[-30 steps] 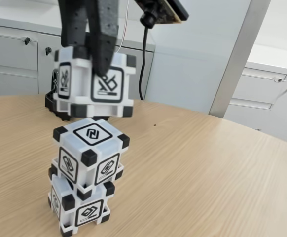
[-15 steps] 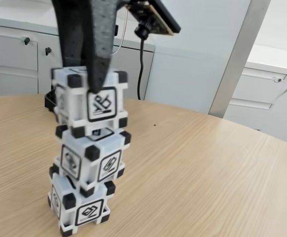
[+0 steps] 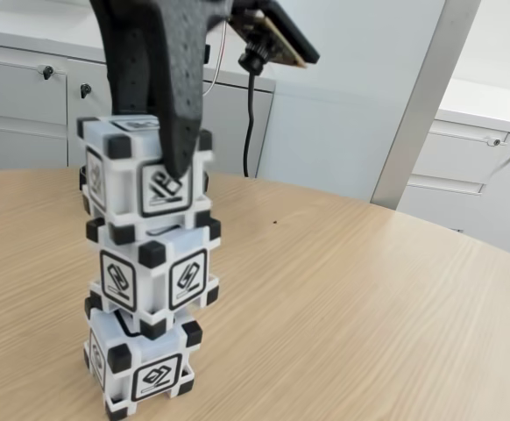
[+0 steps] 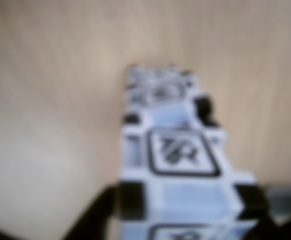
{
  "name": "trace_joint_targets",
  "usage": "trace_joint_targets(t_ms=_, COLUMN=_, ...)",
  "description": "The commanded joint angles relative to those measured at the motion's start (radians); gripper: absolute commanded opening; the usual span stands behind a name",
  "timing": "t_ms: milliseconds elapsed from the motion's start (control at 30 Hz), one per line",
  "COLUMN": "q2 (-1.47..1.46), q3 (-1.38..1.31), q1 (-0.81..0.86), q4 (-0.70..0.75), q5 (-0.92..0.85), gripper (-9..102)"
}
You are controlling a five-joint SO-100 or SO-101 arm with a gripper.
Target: Stack cubes from left to right.
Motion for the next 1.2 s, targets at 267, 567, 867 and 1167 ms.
trace_joint_targets(t_ms=267, q2=0.017, q3=-0.017, q1=0.009, q4=0.005, q5=0.031, gripper=30)
trace_joint_targets(t_ms=567, q2=0.049, q3=-0.049, q1=0.009, q4=0.006, q5=0.044, gripper=30)
trace_joint_targets(t_ms=867, q2=0.288, q3=-0.083, q1=0.009, q4=0.008, q5=0.081, gripper=29)
trace_joint_targets(t_ms=1167, q2=0.417, q3=-0.069, q1=-0.232, q4=0.008, q5=0.121, gripper=15)
